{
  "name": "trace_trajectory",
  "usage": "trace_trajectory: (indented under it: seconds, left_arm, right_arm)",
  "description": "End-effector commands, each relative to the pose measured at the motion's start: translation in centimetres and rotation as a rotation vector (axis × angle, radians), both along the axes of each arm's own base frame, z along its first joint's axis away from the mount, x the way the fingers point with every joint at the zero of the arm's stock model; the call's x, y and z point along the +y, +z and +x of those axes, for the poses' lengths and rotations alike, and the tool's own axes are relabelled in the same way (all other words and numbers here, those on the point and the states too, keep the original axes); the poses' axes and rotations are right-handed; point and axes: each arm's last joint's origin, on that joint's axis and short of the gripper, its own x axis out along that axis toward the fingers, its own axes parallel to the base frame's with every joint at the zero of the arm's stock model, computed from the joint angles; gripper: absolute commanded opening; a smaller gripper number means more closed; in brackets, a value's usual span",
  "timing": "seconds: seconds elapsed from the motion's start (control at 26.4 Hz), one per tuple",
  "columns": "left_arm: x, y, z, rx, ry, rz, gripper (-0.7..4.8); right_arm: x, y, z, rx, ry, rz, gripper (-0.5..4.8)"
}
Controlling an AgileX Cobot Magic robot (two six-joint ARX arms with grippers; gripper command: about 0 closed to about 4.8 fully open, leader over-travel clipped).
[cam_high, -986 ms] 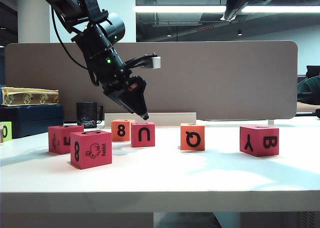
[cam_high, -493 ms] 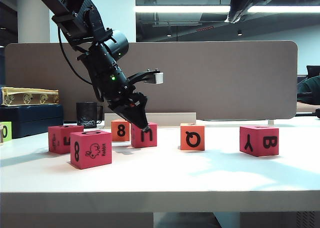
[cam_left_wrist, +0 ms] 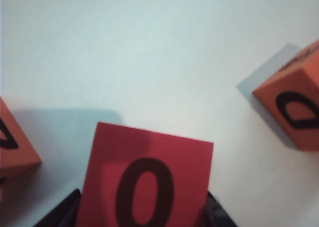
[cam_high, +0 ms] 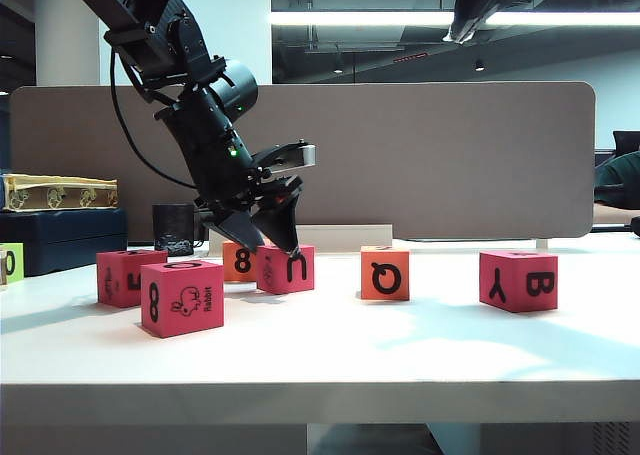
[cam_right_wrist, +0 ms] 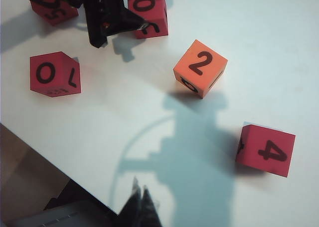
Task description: Select the appropriate blocks from the scattered letter blocks on the table and arrange them in a row to spell out "2024".
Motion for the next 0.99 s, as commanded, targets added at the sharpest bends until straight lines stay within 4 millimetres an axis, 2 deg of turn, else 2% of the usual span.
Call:
trace_trajectory:
  seconds: [0.04, 0.15, 0.3, 0.38, 0.46, 0.53, 0.57, 0.61, 0.87, 0.99]
  left_arm:
    - [-0.1, 0.6, 0.0, 0.061, 0.137, -0.087, 3.03]
    - [0.0, 1.8, -0.3, 0.101, 0.227, -0.154, 3.02]
    - [-0.4, 3.8, -1.4, 0.087, 0.229, -0.166, 2.99]
    - [-0.6, 4.2, -1.5, 0.058, 0.212, -0.162, 2.99]
    - [-0.8, 4.1, -1.6, 0.015, 0.169, -0.112, 3.03]
    - [-0.8, 4.0, -1.6, -0.017, 0.127, -0.068, 3.47]
    - [-0.7, 4.1, -1.5, -0.034, 0.119, -0.048, 3.91]
    - [-0.7, 4.0, -1.5, -0.043, 0.121, -0.036, 4.04]
    - [-0.7, 3.7, -1.3, -0.077, 0.09, 0.002, 4.06]
    - [-0.8, 3.0, -1.1, -0.064, 0.089, 0.008, 4.06]
  right_arm:
    - [0.1, 0.3, 0.0, -0.029, 0.002, 0.011, -0.02]
    - [0.1, 0.4, 0.1, -0.039, 0.003, 0.016, -0.02]
    - [0.1, 0.5, 0.2, -0.048, 0.002, 0.02, -0.02]
    - [0.1, 0.5, 0.2, -0.049, 0.003, 0.022, -0.02]
    - [0.1, 0.5, 0.2, -0.044, 0.003, 0.019, -0.02]
    - [0.1, 0.4, 0.1, -0.036, 0.004, 0.017, -0.02]
    - [0.1, 0.4, 0.1, -0.033, 0.004, 0.016, -0.02]
    - [0.1, 0.4, 0.1, -0.033, 0.004, 0.016, -0.02]
    - [0.1, 0.4, 0.1, -0.032, 0.001, 0.019, -0.02]
    - [0.1, 0.4, 0.1, -0.03, -0.001, 0.019, -0.02]
